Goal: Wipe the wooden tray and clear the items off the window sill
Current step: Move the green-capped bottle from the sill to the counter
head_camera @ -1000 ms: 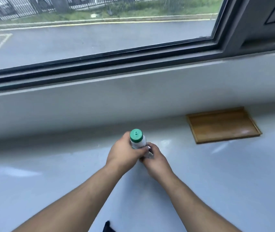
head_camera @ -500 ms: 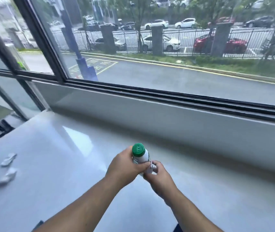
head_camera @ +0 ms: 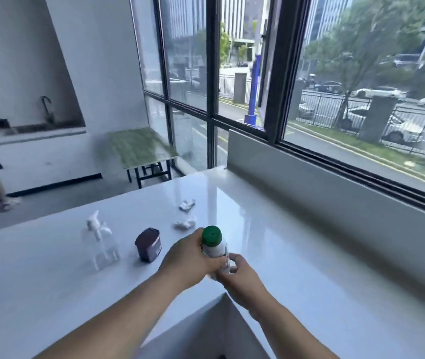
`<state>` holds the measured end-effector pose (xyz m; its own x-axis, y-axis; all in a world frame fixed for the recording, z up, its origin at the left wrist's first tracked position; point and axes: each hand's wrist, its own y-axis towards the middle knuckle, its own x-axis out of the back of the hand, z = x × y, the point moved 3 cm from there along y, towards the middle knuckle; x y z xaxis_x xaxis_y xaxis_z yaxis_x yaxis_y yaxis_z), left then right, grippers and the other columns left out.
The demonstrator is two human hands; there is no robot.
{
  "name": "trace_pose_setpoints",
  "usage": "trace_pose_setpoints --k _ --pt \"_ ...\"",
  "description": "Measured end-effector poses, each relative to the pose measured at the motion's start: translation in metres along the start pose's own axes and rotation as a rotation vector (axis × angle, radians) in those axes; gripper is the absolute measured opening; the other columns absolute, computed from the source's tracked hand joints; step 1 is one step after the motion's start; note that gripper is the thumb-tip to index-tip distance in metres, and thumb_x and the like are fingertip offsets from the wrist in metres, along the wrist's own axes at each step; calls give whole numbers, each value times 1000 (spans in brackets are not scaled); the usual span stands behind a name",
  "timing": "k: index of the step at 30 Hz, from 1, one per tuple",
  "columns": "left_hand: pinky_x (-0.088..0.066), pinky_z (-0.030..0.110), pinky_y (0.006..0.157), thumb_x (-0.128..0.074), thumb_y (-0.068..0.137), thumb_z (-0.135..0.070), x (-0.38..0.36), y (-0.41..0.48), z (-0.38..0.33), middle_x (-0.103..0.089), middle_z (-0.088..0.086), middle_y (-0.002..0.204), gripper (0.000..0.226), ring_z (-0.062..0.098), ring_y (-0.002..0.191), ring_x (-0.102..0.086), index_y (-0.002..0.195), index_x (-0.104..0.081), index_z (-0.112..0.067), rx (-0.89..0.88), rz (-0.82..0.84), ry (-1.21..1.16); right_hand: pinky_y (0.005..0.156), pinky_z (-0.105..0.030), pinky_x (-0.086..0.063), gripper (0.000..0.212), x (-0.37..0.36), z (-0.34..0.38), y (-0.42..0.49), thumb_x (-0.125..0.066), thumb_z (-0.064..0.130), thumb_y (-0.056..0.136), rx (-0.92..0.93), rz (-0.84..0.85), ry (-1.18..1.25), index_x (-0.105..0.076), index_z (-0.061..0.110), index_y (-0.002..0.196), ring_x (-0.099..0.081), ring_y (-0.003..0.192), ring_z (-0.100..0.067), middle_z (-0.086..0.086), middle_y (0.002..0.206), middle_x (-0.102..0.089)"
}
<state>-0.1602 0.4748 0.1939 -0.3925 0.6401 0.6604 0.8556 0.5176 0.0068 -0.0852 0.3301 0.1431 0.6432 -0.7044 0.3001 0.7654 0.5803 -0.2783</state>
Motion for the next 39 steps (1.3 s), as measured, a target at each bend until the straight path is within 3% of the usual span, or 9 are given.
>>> trace_pose_setpoints --k 3,7,10,13,20,23,28,33,39 --pt "-54 23 72 -84 61 -64 47 -7 35 -68 -30 93 55 -12 84 -63 110 -61 -54 13 -50 10 80 -27 -56 45 -54 24 15 -73 44 84 15 74 -80 -55 36 125 -73 95 -10 7 106 -76" --pt "-58 30 75 -85 61 -64 90 0 78 -69 -19 105 56 0 92 -66 110 -62 -50 64 -108 7 65 -20 -53 50 -104 46 38 -70 47 84 36 141 -114 -53 35 129 -74 89 -10 7 100 -76" --pt "-61 36 81 -84 63 -66 106 14 106 -73 -25 100 53 -1 91 -68 107 -61 -50 116 -115 1 80 -31 -57 51 -131 56 62 -64 48 86 47 190 -149 -52 32 133 -73 99 -14 5 107 -74" --pt "-61 37 83 -82 63 -70 117 42 129 -73 -28 98 54 -1 92 -68 108 -59 -51 138 -112 21 82 -34 -58 44 -151 63 100 -65 40 89 55 233 -168 -52 32 131 -73 103 -17 3 110 -74" --pt "-58 35 90 -78 63 -69 125 159 171 -70 -28 101 49 -3 97 -66 104 -56 -53 194 -114 40 88 -38 -59 29 -175 74 229 -67 37 89 46 251 -99 -55 43 114 -71 98 -5 17 99 -71" --pt "-55 31 88 -80 65 -65 117 223 182 -68 -25 108 49 -5 100 -64 107 -57 -53 196 -100 52 79 -26 -58 23 -172 74 296 -70 39 87 30 233 -70 -55 51 99 -68 89 7 23 96 -70" --pt "-55 33 88 -78 68 -63 88 326 211 -68 -21 111 49 3 103 -64 111 -58 -49 210 -29 101 92 -36 -58 39 -173 48 403 -69 45 86 -41 215 -58 -54 43 121 -67 101 -2 20 109 -70" --pt "-56 35 89 -84 75 -57 45 379 254 -69 -20 110 46 3 102 -65 113 -61 -46 292 83 134 70 -24 -57 23 -178 -4 459 -66 45 85 -183 222 -59 -53 54 102 -68 93 -1 20 103 -70" --pt "-57 39 90 -80 71 -61 13 386 293 -70 -20 108 52 7 101 -67 114 -59 -43 386 246 215 61 -23 -51 44 -187 -51 470 -62 46 88 -307 288 -169 -57 33 130 -68 77 -6 12 106 -72"
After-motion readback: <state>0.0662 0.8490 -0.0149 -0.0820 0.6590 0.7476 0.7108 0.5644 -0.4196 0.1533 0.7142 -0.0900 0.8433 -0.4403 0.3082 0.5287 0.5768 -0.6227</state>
